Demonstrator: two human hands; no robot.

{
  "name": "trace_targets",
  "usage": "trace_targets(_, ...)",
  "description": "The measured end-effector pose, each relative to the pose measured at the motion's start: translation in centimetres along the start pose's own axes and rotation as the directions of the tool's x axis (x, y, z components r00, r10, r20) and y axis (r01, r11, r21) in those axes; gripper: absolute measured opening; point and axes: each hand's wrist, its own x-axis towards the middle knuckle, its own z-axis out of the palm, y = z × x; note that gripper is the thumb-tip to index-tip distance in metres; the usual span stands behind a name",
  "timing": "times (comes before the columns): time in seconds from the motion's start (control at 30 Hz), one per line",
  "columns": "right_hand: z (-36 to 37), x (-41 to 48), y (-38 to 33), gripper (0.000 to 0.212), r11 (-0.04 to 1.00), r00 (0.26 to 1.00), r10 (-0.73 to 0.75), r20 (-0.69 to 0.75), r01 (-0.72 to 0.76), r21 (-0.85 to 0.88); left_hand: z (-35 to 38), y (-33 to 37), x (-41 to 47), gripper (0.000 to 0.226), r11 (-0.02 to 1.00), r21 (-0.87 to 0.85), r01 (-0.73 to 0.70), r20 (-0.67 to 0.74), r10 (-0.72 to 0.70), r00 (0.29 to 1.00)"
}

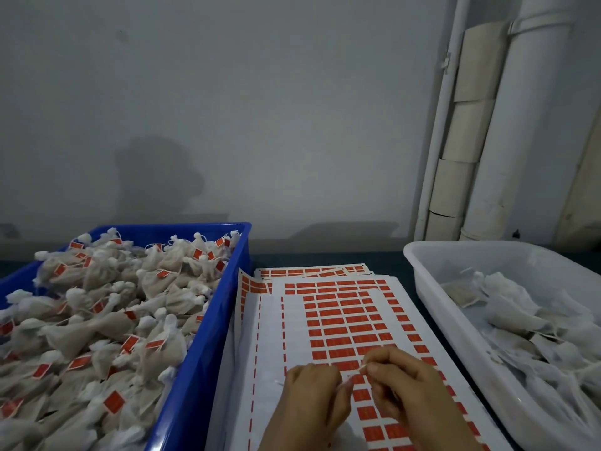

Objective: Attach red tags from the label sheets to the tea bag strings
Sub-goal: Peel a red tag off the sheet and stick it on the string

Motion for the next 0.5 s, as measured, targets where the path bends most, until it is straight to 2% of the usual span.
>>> trace_targets(0.1,-0.1,-0.5,-0.1,0.028,0.990,0.997,0.063,-0.040,-0.057,0.128,-0.4,0.8,0.4,0.032,0.996,0.077,0.035,0.048,-0.038,0.998)
trace_targets(0.17,-0.2,-1.0,-0.4,0.023,0.980,0.996,0.073,-0.060,-0.060,0.188,-0.7,1.2,0.4,0.036,0.989,0.142,0.030,0.017,-0.033,0.999)
trace_targets(0.23,-0.3,-1.4,-0.8,0.012,0.996,0.996,0.001,-0.092,0.007,0.085,-0.5,1.1,-0.1,0.034,0.987,0.158,-0.027,-0.111,0.045,0.993)
trace_targets(0.3,-0.2,-1.7,-1.2,0.007,0.994,0.989,-0.093,-0.116,0.086,-0.070,-0.5,1.1,-1.1,0.036,0.995,0.097,-0.010,-0.225,0.031,0.974)
trace_targets(0.37,0.1,-2.2,-1.3,0.005,0.971,0.989,-0.127,-0.075,0.109,-0.214,-0.8,1.8,-2.3,0.040,0.996,0.087,-0.017,-0.374,0.049,0.926)
trace_targets(0.4,0.3,-2.4,-1.2,0.005,0.951,0.991,-0.122,-0.046,0.103,-0.291,-1.1,1.5,-2.6,0.039,0.995,0.063,-0.081,-0.410,0.100,0.907)
trace_targets(0.43,0.5,-2.4,-0.9,0.006,0.933,0.991,-0.132,-0.033,0.114,-0.342,-1.1,1.6,-2.8,0.038,0.990,0.091,-0.109,-0.378,0.136,0.916)
trace_targets(0.5,0.8,-2.4,-0.1,0.008,0.924,0.990,-0.138,-0.038,0.115,-0.366,-1.7,1.3,-3.8,0.020,0.997,0.007,-0.075,-0.145,0.075,0.987)
